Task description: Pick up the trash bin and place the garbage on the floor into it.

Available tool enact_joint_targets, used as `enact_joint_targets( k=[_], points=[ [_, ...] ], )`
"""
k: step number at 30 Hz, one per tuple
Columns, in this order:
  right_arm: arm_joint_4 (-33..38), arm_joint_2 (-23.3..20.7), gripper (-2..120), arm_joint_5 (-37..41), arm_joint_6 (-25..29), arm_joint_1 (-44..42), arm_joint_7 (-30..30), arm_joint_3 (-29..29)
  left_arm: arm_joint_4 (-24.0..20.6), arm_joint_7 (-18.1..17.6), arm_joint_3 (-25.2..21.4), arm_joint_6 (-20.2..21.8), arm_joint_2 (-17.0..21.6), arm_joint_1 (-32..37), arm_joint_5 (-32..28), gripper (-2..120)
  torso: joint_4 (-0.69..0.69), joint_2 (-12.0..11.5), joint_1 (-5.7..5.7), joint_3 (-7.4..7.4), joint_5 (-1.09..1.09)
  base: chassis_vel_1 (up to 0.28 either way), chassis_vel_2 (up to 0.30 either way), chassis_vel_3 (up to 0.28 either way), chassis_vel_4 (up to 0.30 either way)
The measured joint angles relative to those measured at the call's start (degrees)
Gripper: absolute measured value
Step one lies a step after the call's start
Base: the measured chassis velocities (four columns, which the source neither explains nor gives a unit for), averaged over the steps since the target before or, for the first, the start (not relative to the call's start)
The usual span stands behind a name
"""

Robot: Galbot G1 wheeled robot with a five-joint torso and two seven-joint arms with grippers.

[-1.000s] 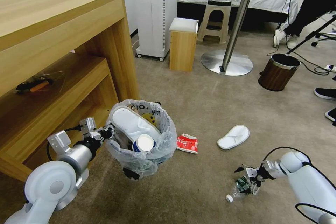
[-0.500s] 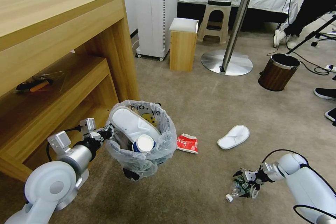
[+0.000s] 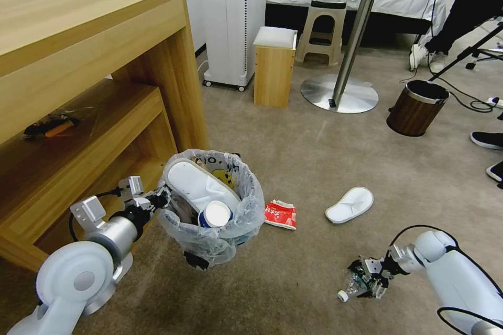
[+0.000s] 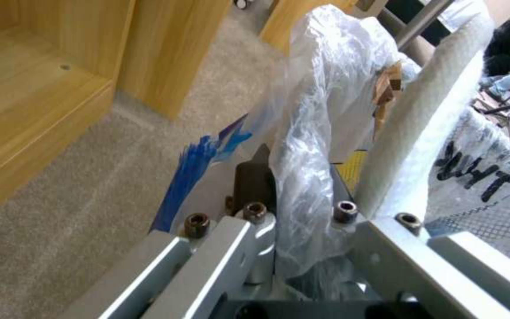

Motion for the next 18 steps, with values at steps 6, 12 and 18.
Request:
enact_joint_targets(
  k=[6,12,18],
  points=[
    [-0.1,0.0,78,-0.29,0.01,-0.05,-1.12,0.27,-0.02,0.0,-0.04,-0.02,0.04,-0.06,-0.03,3,0.0,0.0,0.0,0.0,0.0,0.0,0.0,0.0,0.0],
    [-0.27,0.1,77,-0.51,0.01,-0.02,-1.64,0.36,0.14,0.03,-0.03,-0.06,0.05,-0.25,-0.08,3,0.0,0.0,0.0,0.0,0.0,0.0,0.0,0.0,0.0],
    [-0.4,0.14,64,-0.61,0.01,0.03,-1.9,0.45,0.24,0.09,0.03,-0.11,0.07,-0.45,-0.16,3,0.0,0.0,0.0,0.0,0.0,0.0,0.0,0.0,0.0]
  ],
)
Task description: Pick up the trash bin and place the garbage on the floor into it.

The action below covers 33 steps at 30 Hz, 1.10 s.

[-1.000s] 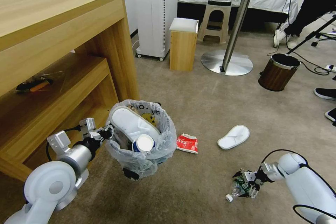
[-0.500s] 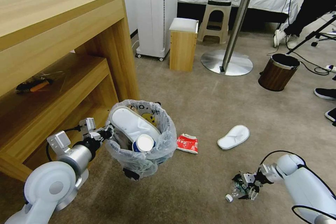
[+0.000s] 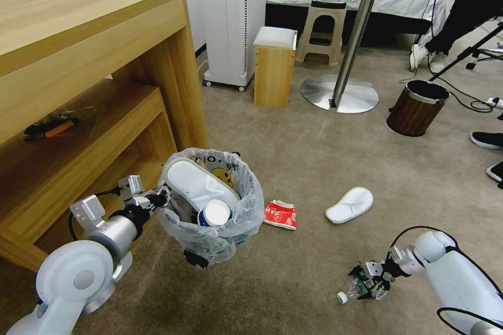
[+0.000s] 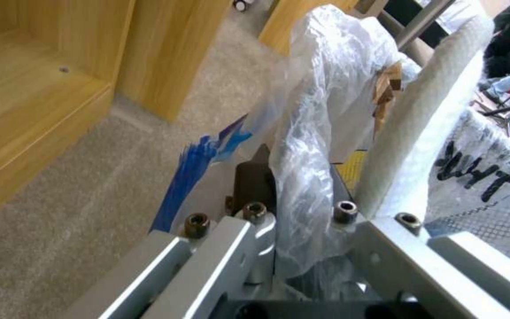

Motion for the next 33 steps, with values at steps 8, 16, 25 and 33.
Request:
enact_joint_targets(
  k=[8,16,25,33],
  points=[
    [-0.07,-0.11,41,0.02,0.01,0.15,0.04,0.08,0.08,0.09,0.05,-0.08,0.05,-0.08,-0.02,3,0.0,0.0,0.0,0.0,0.0,0.0,0.0,0.0,0.0],
    [-0.11,-0.14,21,0.07,0.02,0.32,0.11,0.07,0.04,0.13,0.08,-0.11,0.17,-0.02,-0.05,3,0.0,0.0,0.0,0.0,0.0,0.0,0.0,0.0,0.0],
    [0.38,-0.55,3,0.26,0.08,0.48,-0.28,0.08,-0.33,0.16,0.08,-0.14,0.23,0.01,-0.1,3,0.0,0.0,0.0,0.01,0.01,0.0,0.0,0.0,0.0],
    [1.28,-0.87,0,0.66,0.09,0.4,-0.76,0.57,-0.38,0.16,0.25,-0.17,0.21,-0.1,-0.07,3,0.0,0.0,0.0,0.01,0.01,0.0,0.0,0.0,0.0]
  ],
)
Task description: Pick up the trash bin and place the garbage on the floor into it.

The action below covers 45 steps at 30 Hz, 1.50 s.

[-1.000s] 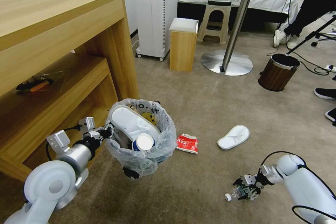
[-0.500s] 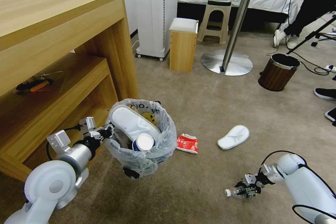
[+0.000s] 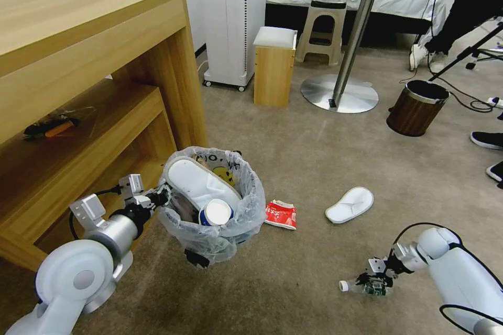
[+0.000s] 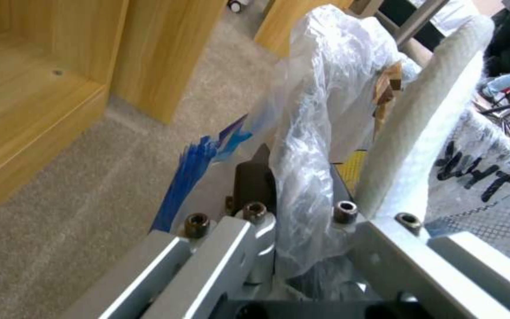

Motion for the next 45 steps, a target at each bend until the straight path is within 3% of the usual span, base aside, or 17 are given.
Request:
enact_joint_targets(
  k=[16,21,24,25,27,29,31,42,45],
  points=[
    [4.84,-1.33,0,4.61,0.11,-1.4,-0.84,1.97,0.01,0.0,0.29,-0.01,-0.01,-0.1,0.15,3,0.0,0.0,0.0,0.0,-0.01,0.0,0.0,0.0,0.0],
    [14.8,-3.63,0,16.18,-1.68,-3.46,-1.37,3.61,1.11,0.0,1.2,-0.01,0.16,-0.2,0.99,3,0.0,0.0,0.0,0.0,0.0,0.0,0.0,0.0,0.0],
    [21.89,-6.1,0,30.1,-4.09,-3.92,1.11,2.75,1.39,0.03,1.79,-0.01,0.3,0.04,1.5,3,0.0,0.0,0.0,0.0,-0.01,0.0,0.0,0.0,0.0],
    [21.89,-6.1,0,30.1,-4.09,-3.92,1.11,2.75,1.39,0.03,1.79,-0.01,0.3,0.04,1.5,3,0.0,0.0,0.0,0.0,-0.01,0.0,0.0,0.0,0.0],
    [27.03,-8.1,0,45.62,-7.58,-4.04,8.08,-0.04,1.27,0.05,2.14,-0.01,0.64,0.05,1.52,3,-0.01,0.0,0.0,0.0,0.0,0.0,0.0,0.0,0.0],
    [27.87,-8.39,0,48.39,-8.05,-4.04,9.5,-0.57,1.24,0.05,2.2,-0.01,0.73,0.05,1.52,3,0.0,0.0,0.0,0.0,0.0,0.0,0.0,0.0,0.0],
    [30.98,-9.21,0,57.33,-9.19,-3.48,14.39,-2.99,1.23,0.03,2.41,0.01,1.09,0.07,1.52,3,0.0,0.0,0.0,0.0,-0.01,0.0,0.0,0.0,0.0],
    [36.14,-7.85,0,77.66,-11.13,4.87,25.34,-11.54,1.24,-0.17,3.7,0.31,1.86,0.15,0.77,3,0.0,0.0,0.0,0.0,-0.01,0.0,0.0,0.0,0.0],
    [36.26,-7.42,0,79.56,-11.31,6.06,26.01,-12.86,1.3,-0.17,3.89,0.34,1.87,0.03,0.51,3,0.01,0.0,0.0,0.0,-0.01,0.0,0.0,0.0,0.0]
  ],
)
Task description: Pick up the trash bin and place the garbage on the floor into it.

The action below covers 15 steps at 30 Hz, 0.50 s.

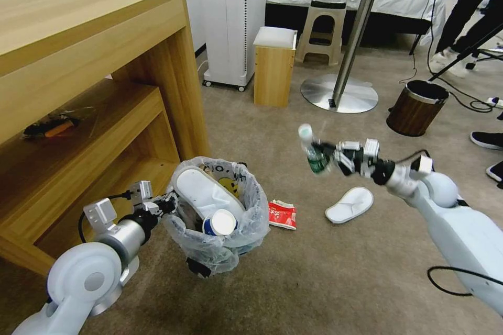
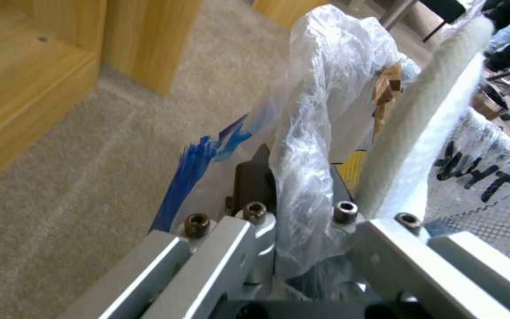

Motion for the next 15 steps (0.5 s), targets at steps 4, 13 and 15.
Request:
enact_joint_targets(
  k=[4,13,15],
  points=[
    [0.41,1.89,0,4.64,-1.07,3.72,0.86,-3.67,0.7,-0.01,0.72,0.06,0.0,-0.92,-0.64,3,0.0,0.0,0.0,0.0,0.01,0.0,0.0,0.0,0.0],
    [1.95,6.14,0,9.19,-3.2,10.43,0.39,-9.68,2.62,0.13,2.79,0.13,-0.44,-3.4,-1.46,3,0.0,0.0,0.0,0.0,-0.01,0.0,0.0,0.0,0.0],
    [2.34,6.67,0,9.65,-3.37,10.91,0.39,-10.74,2.75,0.21,2.94,0.13,-0.48,-3.71,-1.61,3,-0.01,0.0,0.0,0.0,-0.01,0.0,0.0,0.0,0.0]
  ],
)
